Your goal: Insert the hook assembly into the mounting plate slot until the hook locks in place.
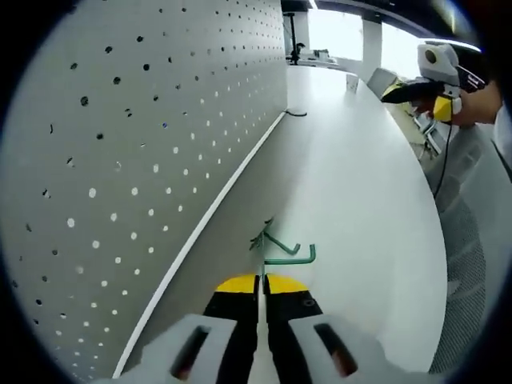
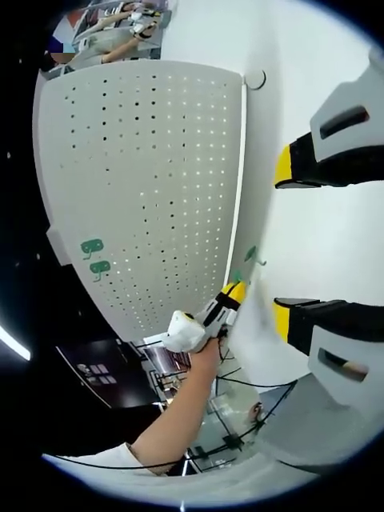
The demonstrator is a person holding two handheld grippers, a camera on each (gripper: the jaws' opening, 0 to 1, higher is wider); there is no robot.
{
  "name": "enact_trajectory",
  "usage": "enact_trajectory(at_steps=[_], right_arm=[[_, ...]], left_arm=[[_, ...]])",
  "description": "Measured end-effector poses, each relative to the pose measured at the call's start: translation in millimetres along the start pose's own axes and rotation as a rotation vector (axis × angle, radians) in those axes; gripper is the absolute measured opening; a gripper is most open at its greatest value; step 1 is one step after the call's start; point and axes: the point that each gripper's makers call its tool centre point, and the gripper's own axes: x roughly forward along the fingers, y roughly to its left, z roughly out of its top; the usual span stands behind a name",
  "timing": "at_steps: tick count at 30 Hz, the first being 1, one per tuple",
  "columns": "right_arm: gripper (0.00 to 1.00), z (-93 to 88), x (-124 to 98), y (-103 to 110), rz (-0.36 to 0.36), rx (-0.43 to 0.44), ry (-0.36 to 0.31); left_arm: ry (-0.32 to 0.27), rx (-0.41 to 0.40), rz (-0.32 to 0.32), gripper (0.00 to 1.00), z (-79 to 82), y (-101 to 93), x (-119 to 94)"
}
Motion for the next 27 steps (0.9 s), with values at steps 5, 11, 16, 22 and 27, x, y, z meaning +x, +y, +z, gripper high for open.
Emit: enact_trajectory(at_steps=[5, 11, 16, 22, 27], right_arm=[[0.53, 1.3, -1, 0, -0.001, -0.004, -0.005], [0.54, 2.3, -1, 0, 0.0, -0.009, -0.009], [0.54, 3.7, -1, 0, -0.001, -0.01, -0.015], [0.53, 5.4, -2, 1, 0.001, -0.016, -0.018], [0.53, 6.4, -2, 2, 0.004, -0.016, -0.022]], left_arm=[[-0.033, -0.01, 0.011, 0.01, 7.1, -1.3, -2], [-0.06, -0.012, 0.029, 0.01, 11.5, -2.2, -6], [-0.101, -0.033, 0.037, 0.01, 19.6, -4.5, -11], [-0.154, -0.058, 0.053, 0.01, 26.8, -3.1, -17], [-0.2, -0.07, 0.076, 0.01, 32.6, -4.0, -24]])
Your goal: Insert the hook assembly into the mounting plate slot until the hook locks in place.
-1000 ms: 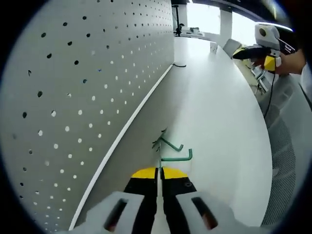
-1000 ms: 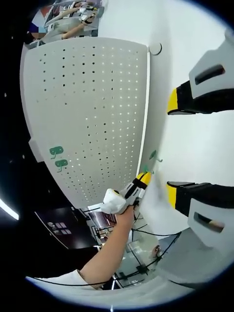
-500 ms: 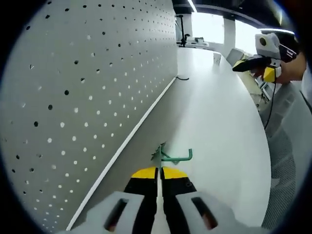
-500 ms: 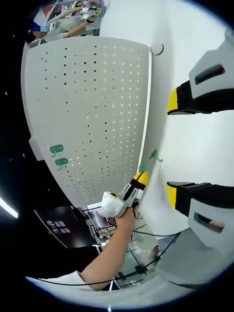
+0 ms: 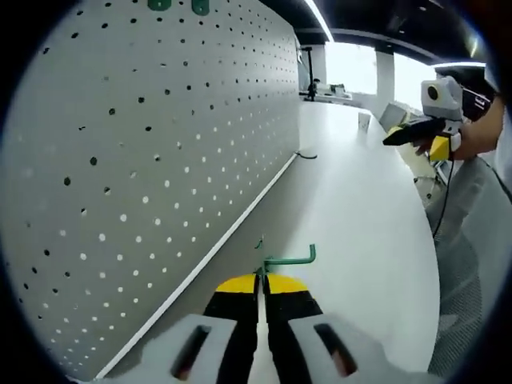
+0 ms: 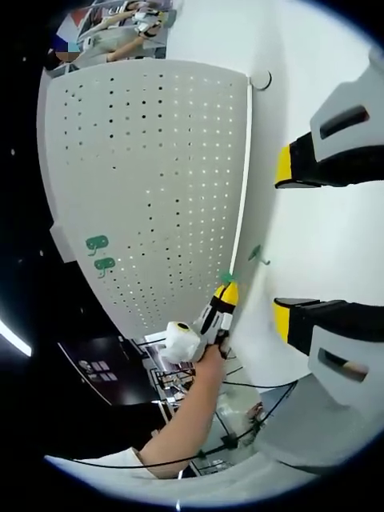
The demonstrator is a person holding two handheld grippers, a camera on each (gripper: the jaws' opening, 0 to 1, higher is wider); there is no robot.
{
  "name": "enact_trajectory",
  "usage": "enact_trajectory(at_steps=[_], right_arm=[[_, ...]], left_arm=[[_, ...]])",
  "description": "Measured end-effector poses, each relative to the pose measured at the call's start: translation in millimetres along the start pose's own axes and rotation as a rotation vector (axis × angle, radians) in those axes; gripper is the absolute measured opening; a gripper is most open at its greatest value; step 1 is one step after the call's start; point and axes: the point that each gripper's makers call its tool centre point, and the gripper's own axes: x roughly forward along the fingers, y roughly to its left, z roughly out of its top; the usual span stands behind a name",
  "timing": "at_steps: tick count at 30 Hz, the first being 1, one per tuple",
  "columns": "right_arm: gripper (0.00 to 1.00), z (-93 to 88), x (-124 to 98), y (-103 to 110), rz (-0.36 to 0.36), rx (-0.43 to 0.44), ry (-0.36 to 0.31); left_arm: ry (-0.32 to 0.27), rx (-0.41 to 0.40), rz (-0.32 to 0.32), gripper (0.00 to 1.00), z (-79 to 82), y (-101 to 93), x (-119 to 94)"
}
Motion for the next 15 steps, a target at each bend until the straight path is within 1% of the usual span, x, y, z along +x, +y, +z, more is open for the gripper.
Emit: enact_trajectory(at_steps=[6, 8, 15], right_arm=[[0.53, 1.2, 0, 0, 0.0, 0.001, -0.006], [0.53, 1.7, 0, 0, 0.001, -0.003, -0.007], [0.53, 2.2, 0, 2, 0.006, -0.008, -0.007]], left_arm=[[-0.055, -0.003, 0.037, 0.01, 9.3, -1.3, -8], [-0.073, 0.013, 0.05, 0.01, 12.7, -1.5, -11], [-0.115, 0.005, 0.077, 0.01, 21.6, -1.4, -20]])
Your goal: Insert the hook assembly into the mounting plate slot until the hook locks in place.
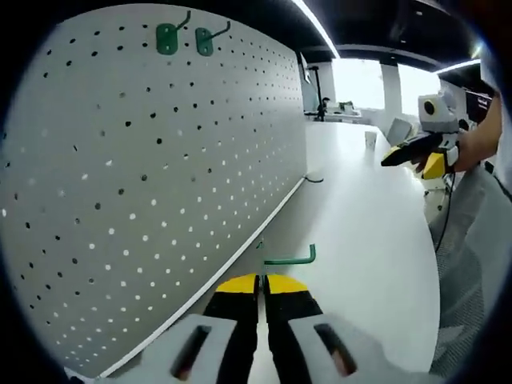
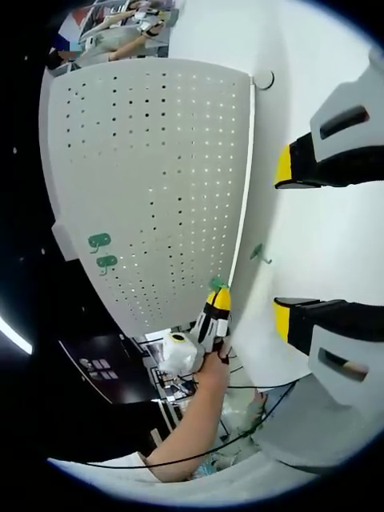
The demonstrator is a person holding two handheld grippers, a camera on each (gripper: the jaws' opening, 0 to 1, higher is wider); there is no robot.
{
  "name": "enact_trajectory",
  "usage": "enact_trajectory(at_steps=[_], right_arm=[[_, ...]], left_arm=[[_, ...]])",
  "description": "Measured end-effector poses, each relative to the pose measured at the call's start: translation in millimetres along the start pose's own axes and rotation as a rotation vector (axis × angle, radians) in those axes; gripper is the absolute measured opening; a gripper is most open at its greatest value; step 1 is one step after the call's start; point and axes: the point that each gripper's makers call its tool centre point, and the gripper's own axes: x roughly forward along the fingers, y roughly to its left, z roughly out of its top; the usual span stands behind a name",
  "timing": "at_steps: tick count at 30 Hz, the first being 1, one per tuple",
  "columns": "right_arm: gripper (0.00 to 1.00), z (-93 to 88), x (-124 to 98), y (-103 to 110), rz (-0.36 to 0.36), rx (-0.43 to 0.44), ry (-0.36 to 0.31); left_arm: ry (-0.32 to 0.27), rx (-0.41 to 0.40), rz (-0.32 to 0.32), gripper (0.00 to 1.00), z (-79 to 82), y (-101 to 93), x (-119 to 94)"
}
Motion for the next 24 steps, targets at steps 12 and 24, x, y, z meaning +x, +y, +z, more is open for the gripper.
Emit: enact_trajectory(at_steps=[12, 24], right_arm=[[0.53, 1.1, -1, 2, 0.005, -0.005, -0.005], [0.52, 4.0, -2, 3, 0.006, -0.014, -0.014]], left_arm=[[-0.081, -0.031, 0.045, 0.01, 17.2, -7.4, -13], [-0.174, -0.06, 0.082, 0.02, 44.4, -12.6, -31]])
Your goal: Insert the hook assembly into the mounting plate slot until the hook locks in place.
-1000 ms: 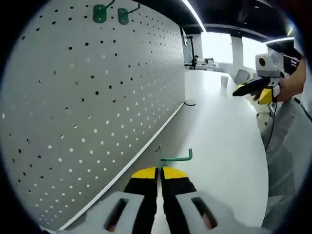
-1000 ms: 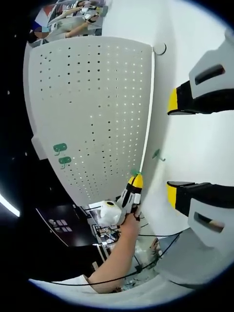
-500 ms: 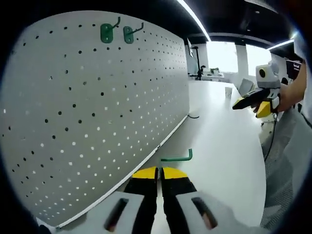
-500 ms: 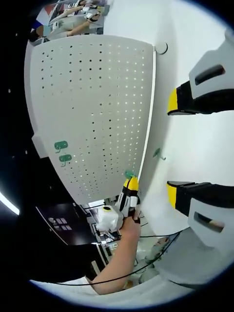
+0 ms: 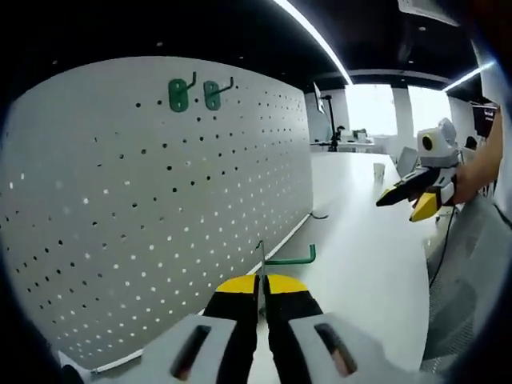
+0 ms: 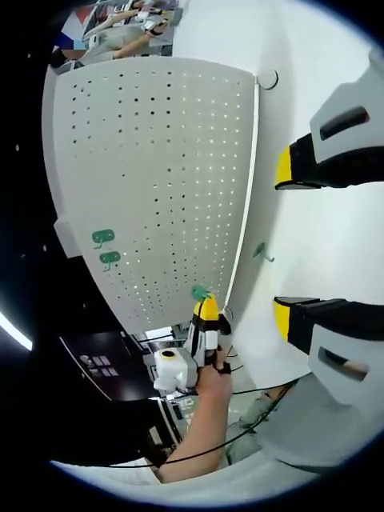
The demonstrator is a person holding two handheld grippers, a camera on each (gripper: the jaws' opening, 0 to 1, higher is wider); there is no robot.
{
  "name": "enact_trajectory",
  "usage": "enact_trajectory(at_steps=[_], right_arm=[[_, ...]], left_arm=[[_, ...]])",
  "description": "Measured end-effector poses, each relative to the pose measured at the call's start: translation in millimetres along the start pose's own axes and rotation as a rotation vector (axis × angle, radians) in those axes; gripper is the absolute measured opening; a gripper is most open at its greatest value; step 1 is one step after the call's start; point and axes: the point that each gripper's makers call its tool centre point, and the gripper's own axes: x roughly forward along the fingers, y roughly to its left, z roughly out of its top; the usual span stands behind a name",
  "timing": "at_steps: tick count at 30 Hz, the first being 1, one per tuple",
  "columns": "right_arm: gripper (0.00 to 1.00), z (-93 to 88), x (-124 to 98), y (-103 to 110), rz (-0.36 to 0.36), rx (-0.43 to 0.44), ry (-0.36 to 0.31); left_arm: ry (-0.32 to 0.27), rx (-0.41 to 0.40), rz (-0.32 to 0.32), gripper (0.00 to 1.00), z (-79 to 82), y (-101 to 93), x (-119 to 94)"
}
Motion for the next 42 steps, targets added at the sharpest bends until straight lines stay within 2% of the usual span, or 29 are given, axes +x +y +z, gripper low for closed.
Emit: enact_trajectory(at_steps=[17, 31, 34, 42], right_arm=[[0.52, 3.3, -1, -1, 0.001, 0.002, -0.013], [0.52, 4.3, 0, 4, 0.016, -0.005, -0.018], [0.52, 5.2, 0, 5, 0.02, -0.004, -0.022], [0.52, 8.6, 0, 6, 0.025, -0.009, -0.038]], left_arm=[[-0.128, -0.006, 0.048, 0.02, 36.8, -6.6, -17], [-0.226, -0.041, 0.07, 0.02, 60.8, -12.3, -34], [-0.266, -0.059, 0.083, 0.02, 68.3, -10.4, -39], [-0.305, -0.047, 0.089, 0.02, 81.8, -18.8, -45]])
